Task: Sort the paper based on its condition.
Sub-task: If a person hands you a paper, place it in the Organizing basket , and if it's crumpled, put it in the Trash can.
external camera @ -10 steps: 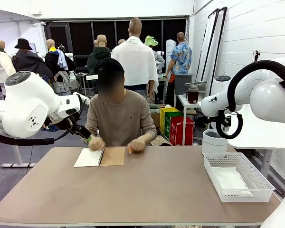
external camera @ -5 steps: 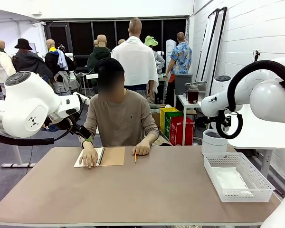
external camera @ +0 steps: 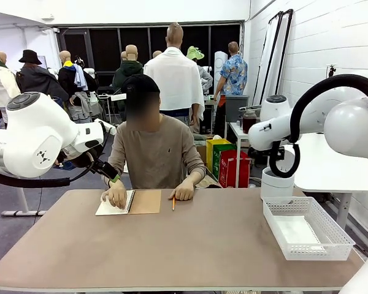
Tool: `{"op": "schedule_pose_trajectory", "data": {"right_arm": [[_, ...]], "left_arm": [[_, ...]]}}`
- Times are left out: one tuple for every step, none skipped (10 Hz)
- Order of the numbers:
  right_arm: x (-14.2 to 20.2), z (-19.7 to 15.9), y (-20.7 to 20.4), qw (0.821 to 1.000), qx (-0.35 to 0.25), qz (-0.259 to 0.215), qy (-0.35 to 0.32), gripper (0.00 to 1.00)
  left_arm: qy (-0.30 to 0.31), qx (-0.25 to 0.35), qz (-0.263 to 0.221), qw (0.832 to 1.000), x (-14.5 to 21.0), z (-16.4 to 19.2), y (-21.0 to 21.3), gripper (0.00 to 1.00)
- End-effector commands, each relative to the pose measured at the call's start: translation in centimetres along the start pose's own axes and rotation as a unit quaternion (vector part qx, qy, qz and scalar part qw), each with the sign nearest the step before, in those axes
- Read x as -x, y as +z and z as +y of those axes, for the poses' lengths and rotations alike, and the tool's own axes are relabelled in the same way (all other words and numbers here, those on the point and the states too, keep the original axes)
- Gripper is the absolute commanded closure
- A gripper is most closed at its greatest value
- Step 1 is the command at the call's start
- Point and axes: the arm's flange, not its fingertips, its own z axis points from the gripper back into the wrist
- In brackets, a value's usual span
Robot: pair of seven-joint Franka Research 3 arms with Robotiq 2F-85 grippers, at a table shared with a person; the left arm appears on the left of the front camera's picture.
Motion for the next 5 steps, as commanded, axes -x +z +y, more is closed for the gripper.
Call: {"op": "schedule_pose_trajectory", "data": {"right_arm": [[3.7,2.2,2.0,0.998,-0.013,-0.033,0.053,0.00],[5.6,3.4,3.6,0.995,-0.026,-0.050,0.082,0.00],[7.3,3.9,4.9,0.991,-0.046,-0.059,0.108,0.00],[9.2,4.3,6.3,0.984,-0.080,-0.058,0.148,0.00],[10.9,4.3,7.5,0.976,-0.106,-0.056,0.183,0.00]], "left_arm": [[0.002,0.001,0.000,1.000,0.1,0.1,0.0,0.00],[0.002,0.001,0.000,1.000,0.1,0.1,0.0,0.00],[0.002,0.001,0.000,1.000,0.1,0.1,0.0,0.00],[0.002,0.001,0.000,1.000,0.1,0.1,0.0,0.00],[0.002,0.001,0.000,1.000,0.1,0.1,0.0,0.00]]}}
